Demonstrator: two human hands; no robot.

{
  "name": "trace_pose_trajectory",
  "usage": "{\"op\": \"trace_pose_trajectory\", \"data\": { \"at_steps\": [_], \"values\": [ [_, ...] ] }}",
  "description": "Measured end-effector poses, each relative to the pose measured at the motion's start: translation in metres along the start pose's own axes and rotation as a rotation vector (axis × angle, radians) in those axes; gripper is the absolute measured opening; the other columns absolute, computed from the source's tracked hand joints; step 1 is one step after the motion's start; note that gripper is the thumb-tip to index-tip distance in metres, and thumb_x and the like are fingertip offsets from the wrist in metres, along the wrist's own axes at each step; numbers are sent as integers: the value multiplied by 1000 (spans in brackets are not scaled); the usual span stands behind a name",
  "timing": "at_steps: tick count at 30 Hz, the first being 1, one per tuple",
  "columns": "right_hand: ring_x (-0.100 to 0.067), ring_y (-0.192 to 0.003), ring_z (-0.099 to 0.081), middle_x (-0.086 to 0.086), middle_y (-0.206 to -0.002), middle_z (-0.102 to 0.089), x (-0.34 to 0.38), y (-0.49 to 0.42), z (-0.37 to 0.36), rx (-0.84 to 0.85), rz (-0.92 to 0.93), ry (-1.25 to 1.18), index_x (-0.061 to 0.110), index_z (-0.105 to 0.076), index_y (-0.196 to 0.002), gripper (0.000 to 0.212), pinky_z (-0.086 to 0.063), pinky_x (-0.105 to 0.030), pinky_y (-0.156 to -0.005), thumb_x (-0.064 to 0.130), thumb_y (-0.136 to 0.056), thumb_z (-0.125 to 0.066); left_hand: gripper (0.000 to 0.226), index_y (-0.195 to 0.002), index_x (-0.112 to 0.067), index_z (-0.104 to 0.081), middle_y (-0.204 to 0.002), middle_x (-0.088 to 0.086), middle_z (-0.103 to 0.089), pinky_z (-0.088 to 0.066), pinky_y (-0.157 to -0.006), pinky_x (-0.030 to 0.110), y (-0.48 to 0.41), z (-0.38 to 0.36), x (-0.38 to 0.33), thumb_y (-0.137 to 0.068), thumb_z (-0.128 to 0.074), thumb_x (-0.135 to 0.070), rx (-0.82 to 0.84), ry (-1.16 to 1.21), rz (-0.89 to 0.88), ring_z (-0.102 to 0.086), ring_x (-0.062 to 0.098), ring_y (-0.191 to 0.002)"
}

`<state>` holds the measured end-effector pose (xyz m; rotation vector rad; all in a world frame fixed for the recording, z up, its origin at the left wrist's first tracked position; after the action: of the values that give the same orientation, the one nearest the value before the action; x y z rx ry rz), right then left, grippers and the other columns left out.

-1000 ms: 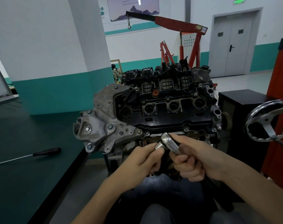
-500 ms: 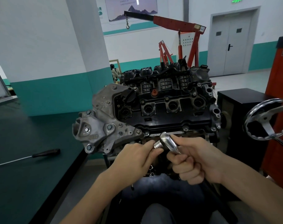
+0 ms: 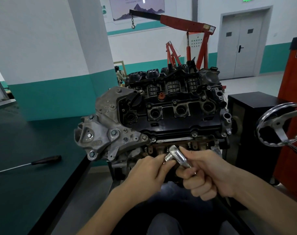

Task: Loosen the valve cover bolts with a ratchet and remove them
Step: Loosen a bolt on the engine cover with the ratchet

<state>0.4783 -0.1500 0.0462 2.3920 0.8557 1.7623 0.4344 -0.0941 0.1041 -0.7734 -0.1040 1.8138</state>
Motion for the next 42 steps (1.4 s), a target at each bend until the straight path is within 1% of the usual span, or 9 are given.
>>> {"op": "trace_pose_trajectory", "data": {
  "at_steps": [3,7,11,13,17,20,24,35,42],
  "values": [
    [0,-34,-19,12,-45,-22,5,1,7,-105,60,0,24,-36,-57,56,-19,-12,-29,73,-84,-31,42,-87,-8,-56,-65,10,-60,-45,-63,43,-3,4,-2,-102,-38,-42,-70,-95,-42,-57,32,-62],
    [-2,-35,-16,10,-47,-19,19,7,19,-202,161,71,23,-37,-59,54,-18,-13,-30,71,-84,-36,42,-85,-13,-52,-59,-7,-48,-40,-57,38,-9,8,-14,-96,-34,-50,-45,93,-100,-48,20,-54],
    [-4,-35,-16,9,-48,-19,29,16,34,-231,283,41,22,-38,-58,56,-18,-12,-32,72,-82,-39,37,-93,-20,-49,-73,-8,-51,-39,-62,25,-17,45,29,-96,-33,-53,-185,282,64,-46,5,-64],
    [-4,-35,-17,8,-48,-20,34,25,46,-229,356,-23,21,-38,-58,55,-19,-12,-32,71,-80,-46,7,-101,-22,-48,-86,-6,-55,-43,-72,21,-9,71,66,-101,-45,-28,-328,270,190,-51,2,-75],
    [-5,-35,-16,9,-46,-21,44,36,64,-230,483,-178,20,-37,-57,56,-19,-12,-32,69,-75,-58,39,-119,-14,-44,-108,6,-51,-45,-91,25,7,86,99,-91,-52,12,-401,106,285,-52,12,-99],
    [-5,-34,-14,9,-45,-19,49,34,73,-317,515,-183,21,-35,-54,60,-17,-12,-32,72,-84,-35,35,-117,-10,-58,-119,4,-51,-44,-96,19,12,72,106,-86,-70,-1,-384,93,346,-53,11,-109],
    [-4,-33,-16,10,-43,-20,52,29,69,-341,538,-122,22,-34,-53,61,-17,-12,-33,74,-85,-31,25,-103,-7,-73,-120,-7,-54,-41,-85,4,6,60,104,-79,-79,-11,-369,81,330,-55,-1,-104],
    [-4,-33,-16,10,-43,-20,53,25,54,-274,503,-64,22,-32,-54,64,-20,-11,-34,79,-72,-54,33,-111,-28,-65,-97,-19,-64,-43,-81,8,6,59,87,-89,-67,-4,-397,122,140,-59,-7,-91],
    [-4,-32,-14,10,-42,-18,50,26,66,-393,439,-55,23,-30,-52,62,-19,-10,-33,77,-81,-36,36,-110,-34,-63,-97,-16,-65,-43,-84,10,10,59,90,-89,-66,-4,-350,155,106,-60,-3,-95]
  ]
}}
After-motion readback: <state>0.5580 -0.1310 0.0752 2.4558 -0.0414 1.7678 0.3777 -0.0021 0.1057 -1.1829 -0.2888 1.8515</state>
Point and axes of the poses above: each hand's wrist, its own y-axis away from the middle knuckle, its own z-axis out of the back of the hand, x = y × z, the point moved 10 cm from there along -y, towards the middle knuckle
